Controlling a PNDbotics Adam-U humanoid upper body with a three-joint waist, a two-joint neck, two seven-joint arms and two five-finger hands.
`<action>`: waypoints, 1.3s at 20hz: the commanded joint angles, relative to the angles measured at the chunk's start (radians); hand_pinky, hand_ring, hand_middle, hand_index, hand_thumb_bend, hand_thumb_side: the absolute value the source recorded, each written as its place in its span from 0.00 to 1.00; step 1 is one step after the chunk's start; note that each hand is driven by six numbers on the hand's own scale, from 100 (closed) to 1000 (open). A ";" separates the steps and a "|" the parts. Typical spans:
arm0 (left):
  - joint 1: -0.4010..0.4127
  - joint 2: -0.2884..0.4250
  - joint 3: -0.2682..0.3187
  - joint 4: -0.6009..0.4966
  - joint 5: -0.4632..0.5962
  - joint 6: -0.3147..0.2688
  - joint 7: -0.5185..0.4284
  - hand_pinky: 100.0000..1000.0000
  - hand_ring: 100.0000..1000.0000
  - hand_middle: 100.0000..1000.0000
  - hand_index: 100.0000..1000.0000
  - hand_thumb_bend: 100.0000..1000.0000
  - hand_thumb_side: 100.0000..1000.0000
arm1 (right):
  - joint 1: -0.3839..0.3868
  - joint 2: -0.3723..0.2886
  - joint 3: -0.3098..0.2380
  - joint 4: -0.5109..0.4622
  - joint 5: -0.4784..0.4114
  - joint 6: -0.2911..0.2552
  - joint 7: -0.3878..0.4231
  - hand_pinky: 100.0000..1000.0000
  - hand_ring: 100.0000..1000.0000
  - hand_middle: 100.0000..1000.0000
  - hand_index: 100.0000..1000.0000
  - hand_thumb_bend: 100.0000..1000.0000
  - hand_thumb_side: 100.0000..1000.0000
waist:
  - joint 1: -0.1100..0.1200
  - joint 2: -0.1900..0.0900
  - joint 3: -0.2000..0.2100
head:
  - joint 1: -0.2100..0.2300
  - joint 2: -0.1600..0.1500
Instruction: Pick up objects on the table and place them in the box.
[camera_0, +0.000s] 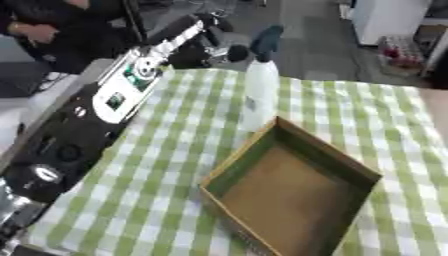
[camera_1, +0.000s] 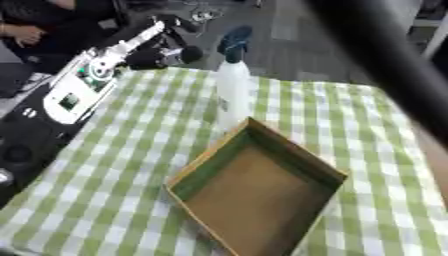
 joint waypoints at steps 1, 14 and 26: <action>-0.048 0.027 0.002 0.033 -0.031 0.025 -0.018 0.49 0.70 0.79 0.83 0.84 0.97 | -0.011 -0.021 0.000 -0.013 -0.002 0.000 0.003 0.30 0.43 0.45 0.71 0.11 0.98 | 0.001 -0.012 0.001 | 0.009 -0.002; -0.079 -0.067 0.017 0.077 -0.096 0.088 -0.063 0.52 0.74 0.84 0.86 0.83 0.90 | -0.022 -0.020 -0.001 -0.013 -0.010 0.003 0.002 0.30 0.43 0.45 0.71 0.13 0.99 | 0.003 -0.013 -0.004 | -0.042 -0.018; -0.064 -0.159 0.031 0.091 -0.080 0.096 -0.002 0.52 0.76 0.85 0.87 0.74 0.74 | -0.020 -0.021 -0.001 -0.013 -0.012 0.004 0.004 0.30 0.43 0.45 0.71 0.13 0.99 | 0.002 -0.015 0.000 | -0.055 -0.010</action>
